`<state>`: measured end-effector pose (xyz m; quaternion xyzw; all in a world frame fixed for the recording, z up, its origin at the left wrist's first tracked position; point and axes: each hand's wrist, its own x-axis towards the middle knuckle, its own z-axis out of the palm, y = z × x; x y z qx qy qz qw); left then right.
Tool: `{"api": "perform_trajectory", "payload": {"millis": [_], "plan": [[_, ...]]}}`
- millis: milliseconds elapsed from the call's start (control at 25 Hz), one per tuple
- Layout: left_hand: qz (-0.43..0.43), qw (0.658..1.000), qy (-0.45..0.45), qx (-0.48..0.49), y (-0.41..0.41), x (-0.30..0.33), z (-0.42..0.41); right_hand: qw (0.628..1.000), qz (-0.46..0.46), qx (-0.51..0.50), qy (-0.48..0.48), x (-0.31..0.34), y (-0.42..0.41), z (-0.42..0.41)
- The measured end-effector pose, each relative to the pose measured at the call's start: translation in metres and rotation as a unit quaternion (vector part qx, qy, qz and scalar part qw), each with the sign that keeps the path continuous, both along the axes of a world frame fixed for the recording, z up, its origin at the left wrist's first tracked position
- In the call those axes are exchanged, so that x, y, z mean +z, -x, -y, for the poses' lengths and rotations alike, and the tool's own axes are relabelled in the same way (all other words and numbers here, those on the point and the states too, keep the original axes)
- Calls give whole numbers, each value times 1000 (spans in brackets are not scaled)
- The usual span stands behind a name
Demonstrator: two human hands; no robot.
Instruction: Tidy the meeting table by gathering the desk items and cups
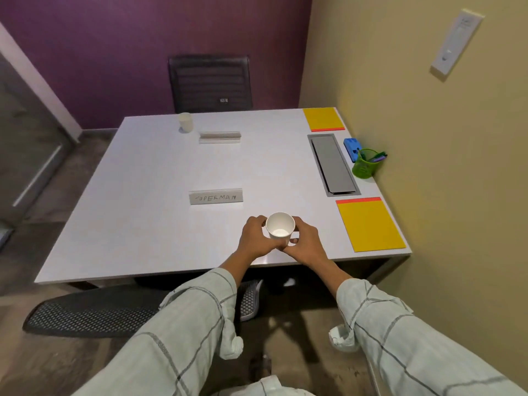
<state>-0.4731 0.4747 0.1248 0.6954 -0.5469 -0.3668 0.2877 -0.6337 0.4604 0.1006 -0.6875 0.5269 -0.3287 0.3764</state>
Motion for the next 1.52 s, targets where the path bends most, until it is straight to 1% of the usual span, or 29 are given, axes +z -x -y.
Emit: {"api": "perform_trajectory", "payload": {"millis": [80,160,240,400,560,720,880,1000,1200,1360,1440,1520], "plan": [[-26,1000,-11,7,-12,-7,7,1000,2,7,-5,-7,-13,13],[-71,997,-31,21,-23,-14,22,1000,2,6,-11,-12,-24,27],[-103,994,-44,17,-27,-15,32,1000,4,-3,0,-16,-30,37],[-145,985,-84,36,-32,-35,50,1000,-1,-4,-23,-28,-36,62],[-185,974,-105,77,-35,-48,81,999,-4,31,-38,-47,-42,104],[-210,962,-135,113,-34,-65,106,995,-16,57,-79,-72,-43,137],[-214,955,-158,132,-31,-75,128,990,-11,79,-112,-83,-41,161],[-208,951,-174,150,-27,-76,141,988,-25,88,-124,-92,-40,178],[-192,946,-185,182,-25,-84,150,986,-63,123,-93,-107,-42,187],[-206,933,-207,209,-26,-89,150,981,-81,147,-96,-111,-41,191],[-205,932,-215,207,-28,-89,150,978,-94,158,-99,-111,-40,194],[-185,936,-219,206,-29,-86,149,973,-114,172,-103,-109,-38,196]]}}
